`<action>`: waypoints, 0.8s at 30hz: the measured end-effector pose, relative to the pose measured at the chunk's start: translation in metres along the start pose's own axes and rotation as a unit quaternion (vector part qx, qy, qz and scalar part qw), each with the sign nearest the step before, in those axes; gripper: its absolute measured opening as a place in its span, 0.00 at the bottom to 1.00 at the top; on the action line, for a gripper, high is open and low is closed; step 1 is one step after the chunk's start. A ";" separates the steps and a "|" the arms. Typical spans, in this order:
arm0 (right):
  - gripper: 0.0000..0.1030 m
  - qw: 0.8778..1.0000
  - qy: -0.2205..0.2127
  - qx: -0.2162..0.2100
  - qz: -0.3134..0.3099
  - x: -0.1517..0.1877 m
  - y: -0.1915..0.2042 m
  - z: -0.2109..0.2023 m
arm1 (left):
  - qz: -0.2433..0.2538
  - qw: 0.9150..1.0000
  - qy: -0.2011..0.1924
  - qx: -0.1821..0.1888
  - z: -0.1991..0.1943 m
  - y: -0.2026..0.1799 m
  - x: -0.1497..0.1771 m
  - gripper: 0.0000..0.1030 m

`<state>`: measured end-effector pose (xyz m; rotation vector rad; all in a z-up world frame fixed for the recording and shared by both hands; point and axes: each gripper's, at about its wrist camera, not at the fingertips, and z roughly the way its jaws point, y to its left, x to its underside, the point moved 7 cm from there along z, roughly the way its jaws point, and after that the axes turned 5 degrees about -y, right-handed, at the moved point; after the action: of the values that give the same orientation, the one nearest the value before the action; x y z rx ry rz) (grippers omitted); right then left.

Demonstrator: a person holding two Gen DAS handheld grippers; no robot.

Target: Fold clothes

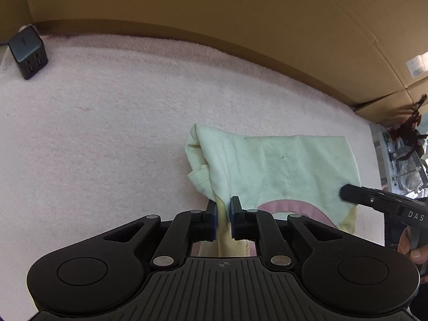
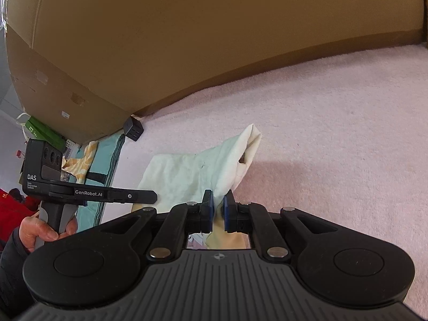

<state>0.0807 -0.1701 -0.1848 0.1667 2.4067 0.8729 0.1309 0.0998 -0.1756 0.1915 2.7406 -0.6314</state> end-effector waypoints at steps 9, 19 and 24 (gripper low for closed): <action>0.08 1.000 -0.017 0.006 -0.025 -0.045 0.022 0.057 | 0.014 0.998 -0.039 -0.047 -0.001 0.032 -0.059 0.05; 0.08 0.999 -0.029 0.036 -0.025 -0.077 0.018 0.108 | 0.006 0.995 -0.050 -0.087 0.020 0.068 -0.096 0.06; 0.08 0.997 -0.024 0.066 -0.021 -0.077 0.006 0.124 | 0.003 0.994 -0.044 -0.097 0.033 0.077 -0.095 0.08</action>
<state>0.2125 -0.1199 -0.2227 0.1860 2.4145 0.6831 0.2448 0.1487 -0.2026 0.1240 2.6937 -0.3600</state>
